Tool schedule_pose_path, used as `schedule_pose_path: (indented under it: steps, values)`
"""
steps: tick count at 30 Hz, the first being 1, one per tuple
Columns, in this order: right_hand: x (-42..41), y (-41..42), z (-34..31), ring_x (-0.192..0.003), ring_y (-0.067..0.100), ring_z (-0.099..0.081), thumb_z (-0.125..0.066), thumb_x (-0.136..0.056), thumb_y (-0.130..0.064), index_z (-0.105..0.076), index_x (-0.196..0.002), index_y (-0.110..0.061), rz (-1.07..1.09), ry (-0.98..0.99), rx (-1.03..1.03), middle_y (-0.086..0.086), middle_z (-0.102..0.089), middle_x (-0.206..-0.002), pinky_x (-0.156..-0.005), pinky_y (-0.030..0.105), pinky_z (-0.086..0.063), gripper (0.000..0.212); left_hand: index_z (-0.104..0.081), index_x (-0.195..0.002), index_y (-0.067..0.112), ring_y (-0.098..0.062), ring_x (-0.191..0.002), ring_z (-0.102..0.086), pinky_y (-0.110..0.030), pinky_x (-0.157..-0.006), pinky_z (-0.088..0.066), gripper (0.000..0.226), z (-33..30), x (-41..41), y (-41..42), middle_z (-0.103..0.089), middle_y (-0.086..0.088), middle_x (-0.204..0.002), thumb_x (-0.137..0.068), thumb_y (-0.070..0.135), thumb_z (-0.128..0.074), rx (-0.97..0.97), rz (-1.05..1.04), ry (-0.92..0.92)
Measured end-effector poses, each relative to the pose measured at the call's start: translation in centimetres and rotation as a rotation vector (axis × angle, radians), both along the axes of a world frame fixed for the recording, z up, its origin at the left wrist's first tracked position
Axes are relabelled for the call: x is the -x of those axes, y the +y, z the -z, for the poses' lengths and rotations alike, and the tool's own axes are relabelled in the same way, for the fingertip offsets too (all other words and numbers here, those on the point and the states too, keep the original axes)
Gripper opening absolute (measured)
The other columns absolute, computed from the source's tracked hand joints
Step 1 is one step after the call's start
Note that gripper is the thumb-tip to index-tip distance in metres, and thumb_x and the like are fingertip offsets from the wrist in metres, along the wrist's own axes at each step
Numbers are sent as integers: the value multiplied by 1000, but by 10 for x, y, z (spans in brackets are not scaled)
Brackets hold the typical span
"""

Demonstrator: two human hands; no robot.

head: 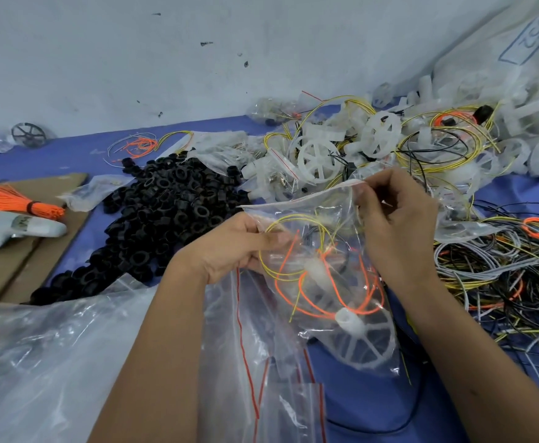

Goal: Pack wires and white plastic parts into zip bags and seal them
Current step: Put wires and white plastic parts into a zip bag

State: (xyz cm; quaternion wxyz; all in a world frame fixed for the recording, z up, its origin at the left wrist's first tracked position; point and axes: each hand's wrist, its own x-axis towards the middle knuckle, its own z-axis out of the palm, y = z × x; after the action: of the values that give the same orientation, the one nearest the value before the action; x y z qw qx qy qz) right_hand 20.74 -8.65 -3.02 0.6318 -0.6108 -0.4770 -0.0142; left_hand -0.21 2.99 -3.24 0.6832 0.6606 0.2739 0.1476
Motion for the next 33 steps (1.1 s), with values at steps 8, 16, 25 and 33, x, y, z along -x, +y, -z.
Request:
schedule_pose_path:
  steps: [8,16,25,33]
  values:
    - [12,-4,-14,-77,1,-73,-39,-101,-57,-68,-121,-22,-590,506,528,5,-73,-122,-72,24,-56,49,-80,-76,9,-10,-63,-71,-26,-60,-61,23,-4,-2,14,-77,-5,-75,-93,10,-65,50,-463,-289]
    - [24,-15,-20,-93,33,-67,-77,-80,-32,-73,-113,-21,-946,674,426,10,-74,-110,-67,43,-56,35,-71,-95,4,-27,-82,-65,-37,-78,-52,21,-8,-19,10,-71,-16,-95,-95,23,-65,205,-679,-465]
    - [5,133,-112,-78,35,-74,-50,-105,-27,-66,-105,-14,-757,914,319,12,-75,-103,-50,28,-57,21,-64,-99,4,-27,-81,-77,-27,-64,-60,47,-26,-37,37,-78,-13,-95,-109,42,-39,269,-736,-586]
    - [-15,226,-116,-89,20,-69,-55,-104,-11,-55,-113,-7,-579,960,345,15,-57,-111,-80,25,-56,10,-67,-90,5,-27,-73,-75,-29,-60,-59,46,-16,-39,47,-76,-14,-91,-107,42,-45,269,-754,-597]
